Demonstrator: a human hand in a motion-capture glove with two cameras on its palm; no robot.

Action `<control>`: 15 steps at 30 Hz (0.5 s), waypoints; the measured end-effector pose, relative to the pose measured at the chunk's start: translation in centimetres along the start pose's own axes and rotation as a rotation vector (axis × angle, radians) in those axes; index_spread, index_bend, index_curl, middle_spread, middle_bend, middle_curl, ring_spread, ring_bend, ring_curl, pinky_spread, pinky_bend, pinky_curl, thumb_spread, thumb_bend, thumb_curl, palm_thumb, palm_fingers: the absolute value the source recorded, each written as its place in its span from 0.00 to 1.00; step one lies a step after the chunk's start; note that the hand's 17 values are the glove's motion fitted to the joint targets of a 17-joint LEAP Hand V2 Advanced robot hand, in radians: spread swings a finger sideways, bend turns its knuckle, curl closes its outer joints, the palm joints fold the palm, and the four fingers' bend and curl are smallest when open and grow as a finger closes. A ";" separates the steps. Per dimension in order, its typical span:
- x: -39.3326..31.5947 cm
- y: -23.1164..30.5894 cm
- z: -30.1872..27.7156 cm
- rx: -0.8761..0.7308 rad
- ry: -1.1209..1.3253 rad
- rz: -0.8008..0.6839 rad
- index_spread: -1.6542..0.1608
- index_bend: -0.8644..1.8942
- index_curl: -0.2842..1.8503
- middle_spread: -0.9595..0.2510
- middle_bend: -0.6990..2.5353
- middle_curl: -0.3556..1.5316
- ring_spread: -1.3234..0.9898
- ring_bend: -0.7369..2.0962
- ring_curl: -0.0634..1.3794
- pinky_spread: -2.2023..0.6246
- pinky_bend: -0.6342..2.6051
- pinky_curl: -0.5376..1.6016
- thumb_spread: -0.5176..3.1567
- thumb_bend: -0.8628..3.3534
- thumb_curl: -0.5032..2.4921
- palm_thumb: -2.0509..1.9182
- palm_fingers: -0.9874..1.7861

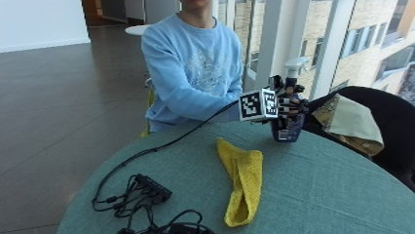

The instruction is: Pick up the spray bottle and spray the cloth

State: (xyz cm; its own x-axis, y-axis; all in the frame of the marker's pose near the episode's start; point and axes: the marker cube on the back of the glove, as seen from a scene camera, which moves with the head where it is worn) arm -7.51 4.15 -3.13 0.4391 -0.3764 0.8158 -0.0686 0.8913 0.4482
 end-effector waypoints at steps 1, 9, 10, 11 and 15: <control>0.2 0.1 0.2 0.002 0.002 0.002 0.73 0.34 0.22 0.73 0.29 0.41 0.57 0.44 0.29 0.84 0.32 0.43 0.39 0.20 0.40 0.74 0.67; 1.1 0.3 0.9 0.021 0.016 0.008 0.73 0.34 0.22 0.73 0.29 0.41 0.57 0.44 0.29 0.84 0.32 0.43 0.39 0.20 0.40 0.74 0.66; 1.2 0.3 0.9 0.021 0.017 0.012 0.73 0.34 0.22 0.73 0.29 0.41 0.57 0.44 0.29 0.84 0.32 0.43 0.39 0.20 0.40 0.74 0.66; 1.2 0.3 0.9 0.020 0.018 0.017 0.73 0.34 0.22 0.74 0.29 0.41 0.57 0.44 0.29 0.84 0.32 0.43 0.39 0.20 0.40 0.74 0.66; 1.3 0.5 0.8 -0.002 0.026 0.038 0.72 0.33 0.21 0.74 0.29 0.42 0.57 0.44 0.29 0.84 0.33 0.43 0.40 0.20 0.40 0.74 0.66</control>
State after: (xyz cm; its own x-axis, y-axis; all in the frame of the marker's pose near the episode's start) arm -7.68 3.93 -1.59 0.4598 -0.3359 0.8220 -0.0840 0.9051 0.4169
